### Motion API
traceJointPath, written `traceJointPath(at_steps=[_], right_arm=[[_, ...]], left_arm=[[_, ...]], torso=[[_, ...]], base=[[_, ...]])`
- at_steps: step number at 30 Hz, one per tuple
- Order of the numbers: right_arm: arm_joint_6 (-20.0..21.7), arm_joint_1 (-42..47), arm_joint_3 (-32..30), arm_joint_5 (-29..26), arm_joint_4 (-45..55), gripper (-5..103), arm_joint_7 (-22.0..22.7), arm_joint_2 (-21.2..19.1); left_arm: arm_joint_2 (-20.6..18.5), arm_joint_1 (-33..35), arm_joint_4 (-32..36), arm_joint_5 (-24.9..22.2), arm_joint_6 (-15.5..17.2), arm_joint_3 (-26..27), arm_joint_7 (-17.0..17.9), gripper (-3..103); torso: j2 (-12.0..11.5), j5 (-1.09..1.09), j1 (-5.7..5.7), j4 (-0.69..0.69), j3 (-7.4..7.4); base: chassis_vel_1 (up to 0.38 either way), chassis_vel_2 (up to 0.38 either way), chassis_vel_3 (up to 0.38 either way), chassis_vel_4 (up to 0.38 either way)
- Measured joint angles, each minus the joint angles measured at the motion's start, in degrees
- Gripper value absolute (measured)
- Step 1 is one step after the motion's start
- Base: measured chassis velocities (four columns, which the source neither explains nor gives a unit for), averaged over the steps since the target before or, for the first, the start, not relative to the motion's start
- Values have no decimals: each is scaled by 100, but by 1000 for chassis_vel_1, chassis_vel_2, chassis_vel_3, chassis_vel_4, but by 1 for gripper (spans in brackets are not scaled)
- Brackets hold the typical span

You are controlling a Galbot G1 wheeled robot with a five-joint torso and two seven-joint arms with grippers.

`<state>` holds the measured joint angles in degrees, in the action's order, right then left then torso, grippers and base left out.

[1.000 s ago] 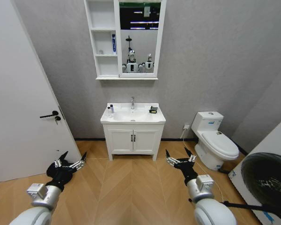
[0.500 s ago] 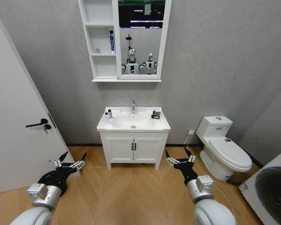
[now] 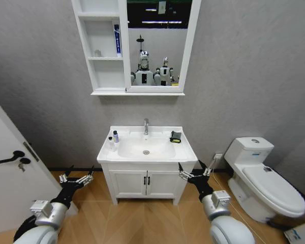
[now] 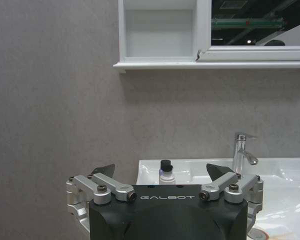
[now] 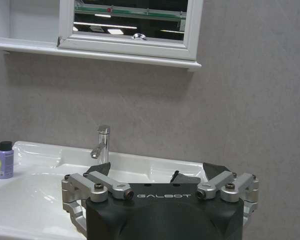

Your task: Move facial cleanser and shampoo from washbasin to cabinet, then wipe washbasin with towel.

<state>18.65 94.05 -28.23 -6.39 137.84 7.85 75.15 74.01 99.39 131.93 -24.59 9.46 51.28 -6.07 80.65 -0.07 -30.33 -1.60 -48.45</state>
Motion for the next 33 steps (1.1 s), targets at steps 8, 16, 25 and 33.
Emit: traceJointPath(at_steps=[8,16,25,33], right_arm=[[-64,-12,-40,-18,-79,100,56,-7],[-63,-181,-148,-135,-208,100,77,-29],[-64,-282,-188,-175,-366,100,90,-69],[19,-634,-203,-341,-568,100,131,-213]], left_arm=[[49,-93,-3,109,-13,-163,131,100],[82,-367,-199,475,-22,-673,433,100],[-100,-722,-679,613,51,-1118,369,100],[-130,-1239,-1397,610,93,-1603,591,100]], torso=[[-2,11,-4,0,-2],[3,7,10,3,2],[1,9,0,0,0],[0,8,1,1,-1]], base=[[-232,196,172,-169],[44,-12,-51,38],[17,-10,-7,15],[0,0,0,0]])
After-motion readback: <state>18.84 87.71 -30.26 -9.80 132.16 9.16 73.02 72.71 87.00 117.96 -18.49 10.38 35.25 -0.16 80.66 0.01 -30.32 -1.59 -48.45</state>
